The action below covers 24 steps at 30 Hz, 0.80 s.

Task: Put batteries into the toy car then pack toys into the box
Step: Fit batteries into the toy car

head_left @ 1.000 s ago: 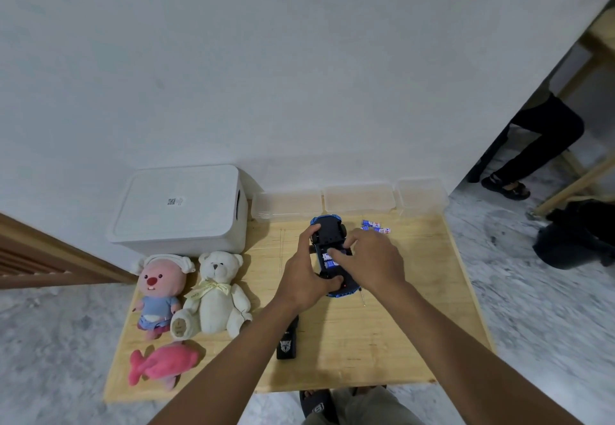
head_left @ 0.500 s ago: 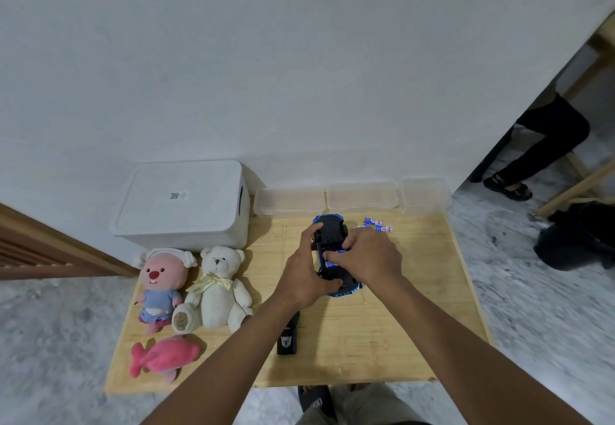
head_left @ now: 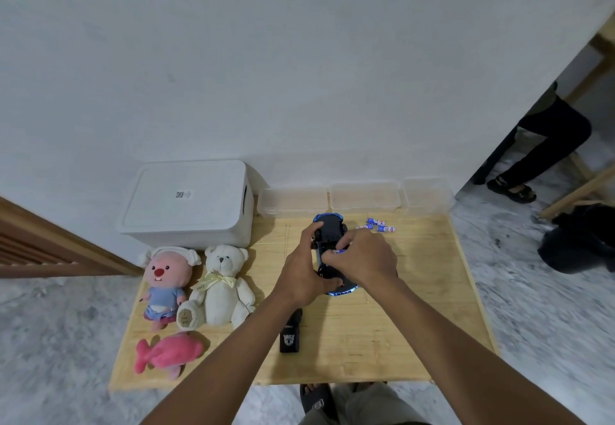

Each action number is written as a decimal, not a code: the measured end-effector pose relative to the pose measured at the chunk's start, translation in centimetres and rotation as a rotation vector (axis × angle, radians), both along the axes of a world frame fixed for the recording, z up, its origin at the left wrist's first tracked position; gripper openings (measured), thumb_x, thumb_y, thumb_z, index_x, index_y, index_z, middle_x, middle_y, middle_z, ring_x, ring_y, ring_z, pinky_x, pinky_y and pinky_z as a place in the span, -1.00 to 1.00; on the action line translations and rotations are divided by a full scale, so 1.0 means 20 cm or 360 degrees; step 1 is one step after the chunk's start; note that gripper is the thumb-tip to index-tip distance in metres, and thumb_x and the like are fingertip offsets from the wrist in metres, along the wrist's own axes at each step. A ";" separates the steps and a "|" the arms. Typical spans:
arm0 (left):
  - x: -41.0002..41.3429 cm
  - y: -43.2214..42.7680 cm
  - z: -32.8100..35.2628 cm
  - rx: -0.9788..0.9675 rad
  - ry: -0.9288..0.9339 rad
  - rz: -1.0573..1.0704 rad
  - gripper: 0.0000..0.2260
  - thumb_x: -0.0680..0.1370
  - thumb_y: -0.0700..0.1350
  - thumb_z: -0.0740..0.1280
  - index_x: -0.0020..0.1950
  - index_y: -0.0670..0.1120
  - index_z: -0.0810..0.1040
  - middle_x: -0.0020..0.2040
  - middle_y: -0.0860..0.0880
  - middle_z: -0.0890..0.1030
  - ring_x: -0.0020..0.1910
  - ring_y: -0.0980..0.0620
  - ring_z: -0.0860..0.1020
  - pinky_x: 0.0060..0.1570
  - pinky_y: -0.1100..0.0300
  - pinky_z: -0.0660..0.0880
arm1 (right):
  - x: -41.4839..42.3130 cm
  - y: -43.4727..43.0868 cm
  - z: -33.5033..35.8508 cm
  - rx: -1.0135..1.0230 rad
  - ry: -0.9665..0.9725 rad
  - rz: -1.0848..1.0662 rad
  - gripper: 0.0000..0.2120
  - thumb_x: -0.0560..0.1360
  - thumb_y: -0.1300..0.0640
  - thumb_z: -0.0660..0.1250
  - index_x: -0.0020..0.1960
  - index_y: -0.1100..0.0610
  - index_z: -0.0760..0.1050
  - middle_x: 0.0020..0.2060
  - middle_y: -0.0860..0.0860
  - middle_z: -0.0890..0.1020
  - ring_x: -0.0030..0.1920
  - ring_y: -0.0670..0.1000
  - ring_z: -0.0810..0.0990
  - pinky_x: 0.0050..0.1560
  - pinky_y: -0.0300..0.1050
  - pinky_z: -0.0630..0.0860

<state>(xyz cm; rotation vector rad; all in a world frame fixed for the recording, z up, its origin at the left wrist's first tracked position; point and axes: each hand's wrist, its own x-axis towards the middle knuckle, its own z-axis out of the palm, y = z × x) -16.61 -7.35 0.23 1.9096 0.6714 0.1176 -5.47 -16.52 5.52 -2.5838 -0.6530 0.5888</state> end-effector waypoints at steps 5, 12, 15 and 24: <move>-0.02 0.01 0.00 -0.0091 -0.0019 -0.0013 -0.01 0.34 -0.20 0.64 0.56 0.25 0.11 0.24 0.12 0.59 -0.13 0.08 0.65 -0.13 0.36 0.54 | 0.00 -0.05 -0.01 0.0000 -0.0214 0.0328 -0.78 0.41 -0.20 0.38 -0.04 -0.12 0.63 -0.04 -0.13 0.54 -0.14 0.02 0.61 -0.22 -0.14 0.49; -0.03 0.01 0.03 -0.0153 0.0012 -0.0033 -0.01 0.36 -0.20 0.63 0.56 0.28 0.10 0.28 0.08 0.52 -0.12 0.06 0.66 -0.17 0.39 0.55 | 0.07 -0.11 -0.06 0.0172 -0.0263 0.0776 -0.82 0.55 -0.16 0.34 0.12 -0.17 0.57 0.11 -0.16 0.46 -0.08 -0.03 0.59 -0.11 -0.05 0.55; -0.04 0.00 0.03 -0.0165 0.0011 -0.0014 -0.02 0.34 -0.17 0.63 0.54 0.31 0.11 0.28 0.06 0.52 -0.06 0.02 0.68 -0.16 0.36 0.56 | 0.08 -0.13 -0.04 0.0513 -0.0080 0.0546 -0.93 0.60 -0.08 0.28 0.03 -0.11 0.44 -0.05 -0.17 0.59 -0.14 -0.06 0.61 -0.14 0.00 0.57; -0.04 -0.02 0.03 -0.0187 -0.0003 -0.0012 -0.02 0.35 -0.20 0.63 0.53 0.32 0.12 0.32 0.02 0.50 -0.15 0.03 0.73 -0.09 0.21 0.64 | 0.09 -0.17 0.00 0.0582 0.0238 -0.0001 -0.74 0.66 0.04 0.18 -0.20 -0.07 0.44 -0.30 -0.15 0.54 -0.25 -0.13 0.52 -0.33 -0.35 0.37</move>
